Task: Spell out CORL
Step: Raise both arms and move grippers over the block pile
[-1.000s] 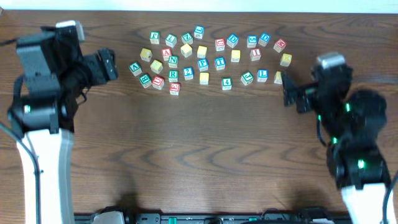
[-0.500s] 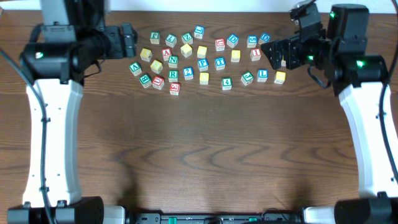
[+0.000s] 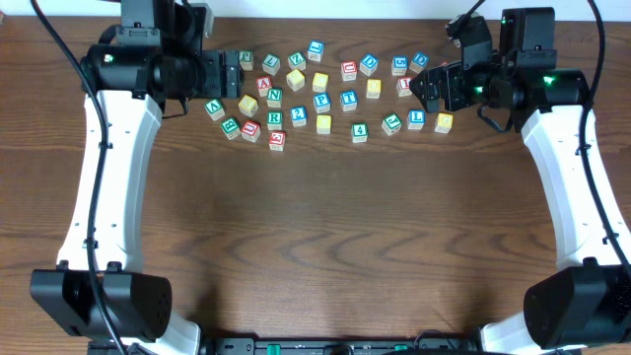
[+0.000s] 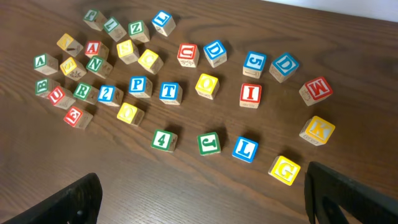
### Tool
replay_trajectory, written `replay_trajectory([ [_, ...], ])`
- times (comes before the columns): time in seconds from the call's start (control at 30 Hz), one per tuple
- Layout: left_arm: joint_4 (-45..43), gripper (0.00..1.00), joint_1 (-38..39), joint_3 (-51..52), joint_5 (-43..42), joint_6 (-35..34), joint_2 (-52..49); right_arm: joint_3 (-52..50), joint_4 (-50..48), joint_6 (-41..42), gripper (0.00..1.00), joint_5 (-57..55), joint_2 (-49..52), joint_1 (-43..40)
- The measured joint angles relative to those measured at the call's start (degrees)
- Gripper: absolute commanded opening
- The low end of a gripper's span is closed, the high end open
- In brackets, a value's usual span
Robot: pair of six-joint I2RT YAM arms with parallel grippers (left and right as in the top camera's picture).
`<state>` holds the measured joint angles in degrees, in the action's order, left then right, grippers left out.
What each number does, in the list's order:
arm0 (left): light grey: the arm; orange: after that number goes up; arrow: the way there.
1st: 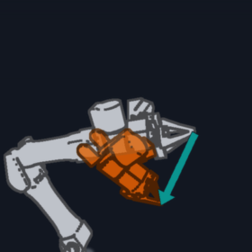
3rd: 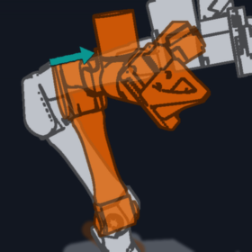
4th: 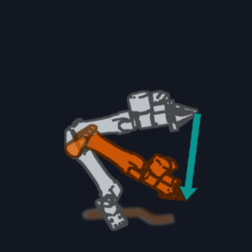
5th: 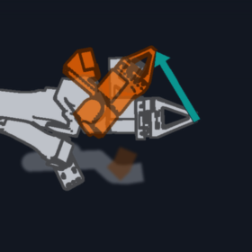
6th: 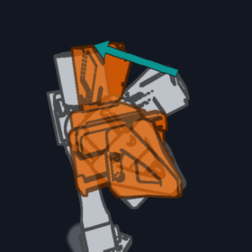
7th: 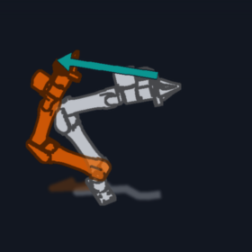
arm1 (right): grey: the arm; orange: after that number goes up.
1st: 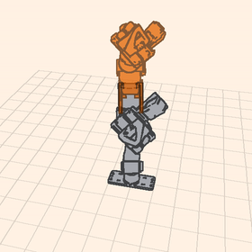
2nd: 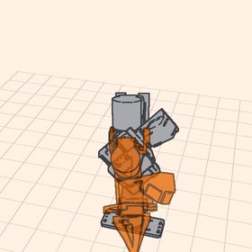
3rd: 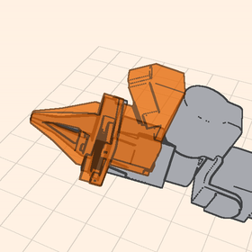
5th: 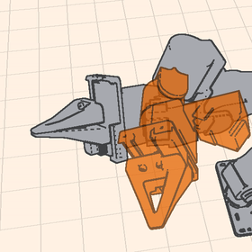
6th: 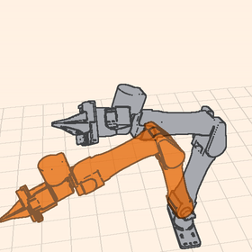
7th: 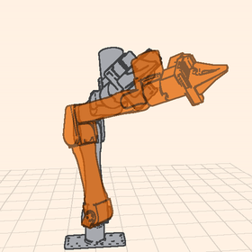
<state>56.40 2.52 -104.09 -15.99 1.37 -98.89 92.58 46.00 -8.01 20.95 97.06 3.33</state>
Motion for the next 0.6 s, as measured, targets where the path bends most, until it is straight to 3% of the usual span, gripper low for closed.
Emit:
replay_trajectory([
  [0.43, 0.24, 0.91, 0.00, 0.00, -0.02, -0.02, 0.00, 0.02, 1.16, 0.02, 0.99, -0.35, 0.00, 0.00],
  [0.6, 0.20, 0.91, 0.00, 0.00, -0.02, -0.02, 0.00, 0.02, 1.79, 4.61, 0.99, -9.22, 0.00, 0.00],
])
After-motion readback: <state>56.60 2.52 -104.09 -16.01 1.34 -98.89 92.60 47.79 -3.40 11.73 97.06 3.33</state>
